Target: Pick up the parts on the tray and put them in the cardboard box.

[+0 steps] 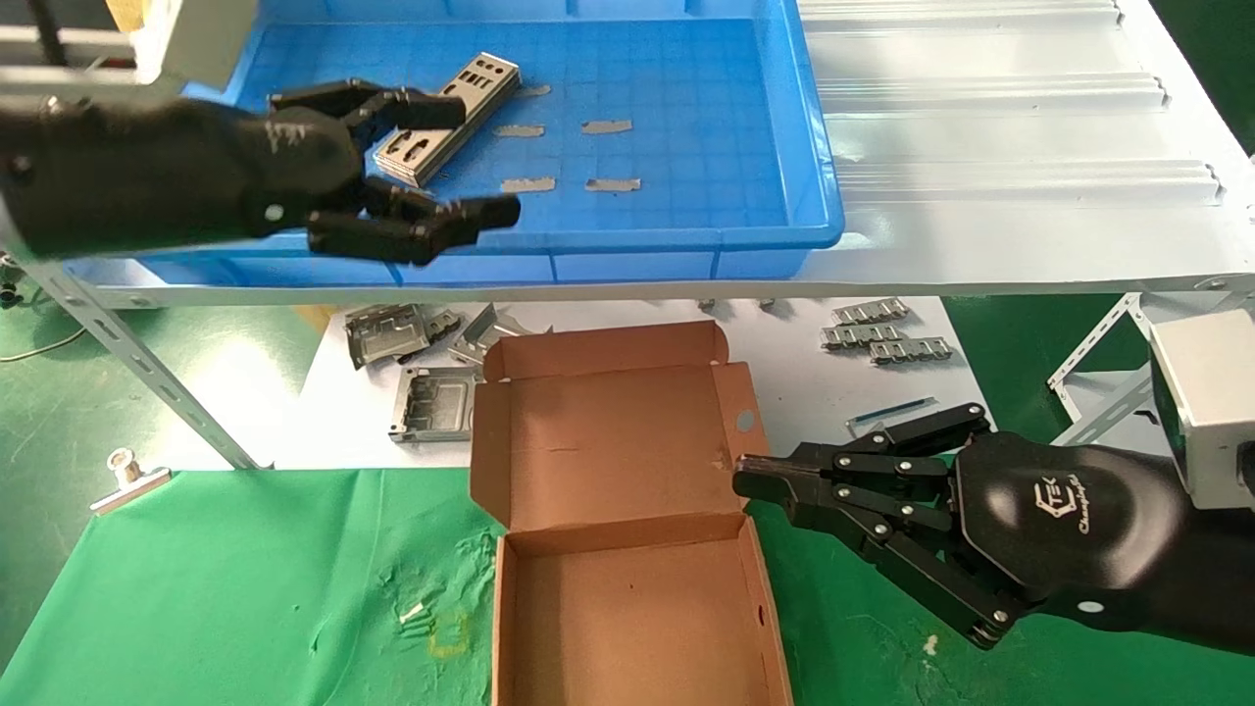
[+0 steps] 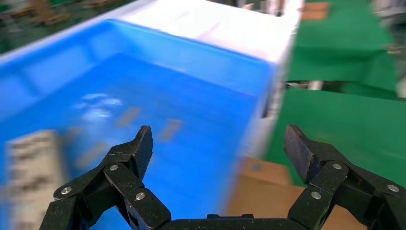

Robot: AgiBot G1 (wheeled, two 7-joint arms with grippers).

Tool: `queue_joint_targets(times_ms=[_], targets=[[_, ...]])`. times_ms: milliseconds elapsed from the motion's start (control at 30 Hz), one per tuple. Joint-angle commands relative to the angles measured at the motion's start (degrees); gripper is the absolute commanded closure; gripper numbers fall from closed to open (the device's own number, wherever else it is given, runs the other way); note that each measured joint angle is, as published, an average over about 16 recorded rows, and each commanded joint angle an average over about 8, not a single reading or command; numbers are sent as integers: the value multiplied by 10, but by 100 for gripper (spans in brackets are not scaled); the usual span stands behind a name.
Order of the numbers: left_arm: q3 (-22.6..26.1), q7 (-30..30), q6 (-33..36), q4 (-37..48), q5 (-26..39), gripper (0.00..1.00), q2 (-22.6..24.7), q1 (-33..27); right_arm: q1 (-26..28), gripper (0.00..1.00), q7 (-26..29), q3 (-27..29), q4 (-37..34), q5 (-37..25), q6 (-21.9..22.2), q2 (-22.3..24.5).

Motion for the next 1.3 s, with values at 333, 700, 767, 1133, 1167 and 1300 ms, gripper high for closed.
queue_joint_targets(times_ms=[333,700,767,1133,1167,1300], targets=[[59,46,-99,269,126,0,125,-159,0,73,0,0,0,0,0,0],[71,67,-180,369,151,0,173,-197,0,0,0,0,0,0,0,0],[72,68,-188,379,153,0,178,-200,0,0,0,0,0,0,0,0],[73,74,-209,411,156,1,196,-208,0,0,0,0,0,0,0,0],[73,74,-211,413,155,1,197,-208,0,0,0,0,0,0,0,0],[72,74,-220,421,154,1,201,-206,0,0,0,0,0,0,0,0]])
